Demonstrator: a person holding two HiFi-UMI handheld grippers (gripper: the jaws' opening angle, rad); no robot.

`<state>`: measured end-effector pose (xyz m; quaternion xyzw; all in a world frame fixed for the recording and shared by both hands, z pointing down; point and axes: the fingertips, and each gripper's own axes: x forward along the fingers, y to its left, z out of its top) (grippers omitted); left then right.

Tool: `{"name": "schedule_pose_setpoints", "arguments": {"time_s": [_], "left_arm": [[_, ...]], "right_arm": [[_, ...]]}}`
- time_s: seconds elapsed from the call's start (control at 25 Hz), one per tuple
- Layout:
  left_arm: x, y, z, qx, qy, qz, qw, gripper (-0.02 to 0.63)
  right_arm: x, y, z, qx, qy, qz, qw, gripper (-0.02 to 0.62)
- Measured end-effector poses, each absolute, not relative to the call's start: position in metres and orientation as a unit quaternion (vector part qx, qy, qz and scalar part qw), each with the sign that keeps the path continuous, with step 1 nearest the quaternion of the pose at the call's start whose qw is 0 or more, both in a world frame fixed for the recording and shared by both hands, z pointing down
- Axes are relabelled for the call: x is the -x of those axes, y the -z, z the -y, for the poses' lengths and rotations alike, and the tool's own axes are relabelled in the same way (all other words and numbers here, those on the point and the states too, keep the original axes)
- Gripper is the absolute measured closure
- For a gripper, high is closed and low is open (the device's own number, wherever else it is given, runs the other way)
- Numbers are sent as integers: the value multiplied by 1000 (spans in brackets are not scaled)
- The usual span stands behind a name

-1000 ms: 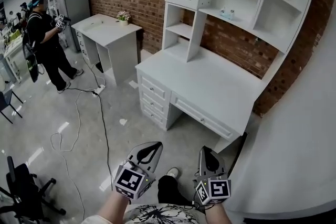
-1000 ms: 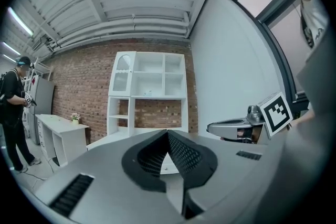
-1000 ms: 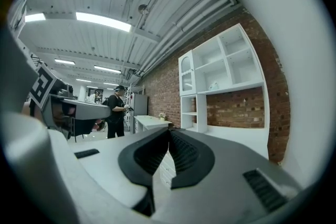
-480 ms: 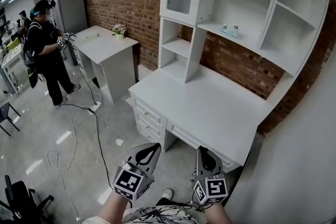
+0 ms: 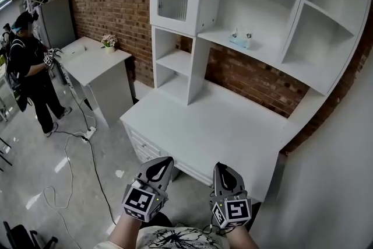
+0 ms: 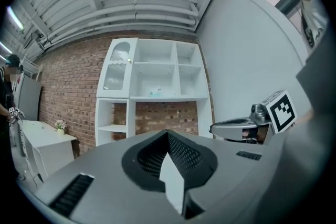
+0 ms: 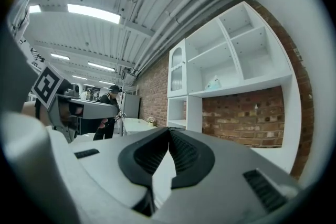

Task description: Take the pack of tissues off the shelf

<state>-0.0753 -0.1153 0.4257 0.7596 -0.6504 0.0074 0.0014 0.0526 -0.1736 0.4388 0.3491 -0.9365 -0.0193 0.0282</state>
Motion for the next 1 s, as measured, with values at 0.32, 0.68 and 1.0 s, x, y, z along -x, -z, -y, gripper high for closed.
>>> {"name": "schedule_pose_setpoints", "arguments": {"time_s": [0.32, 0.68, 1.0], "left_arm": [[91, -433, 199, -792, -4, 611, 7, 594], [137, -421, 312, -835, -6, 550, -11, 594], [190, -398, 402, -859, 0, 511, -39, 594]], "right_arm": [[-44, -442, 243, -395, 15, 918, 29, 588], [3, -427, 336, -454, 31, 890, 15, 588], [51, -406, 418, -498, 48, 865, 17, 588]]}}
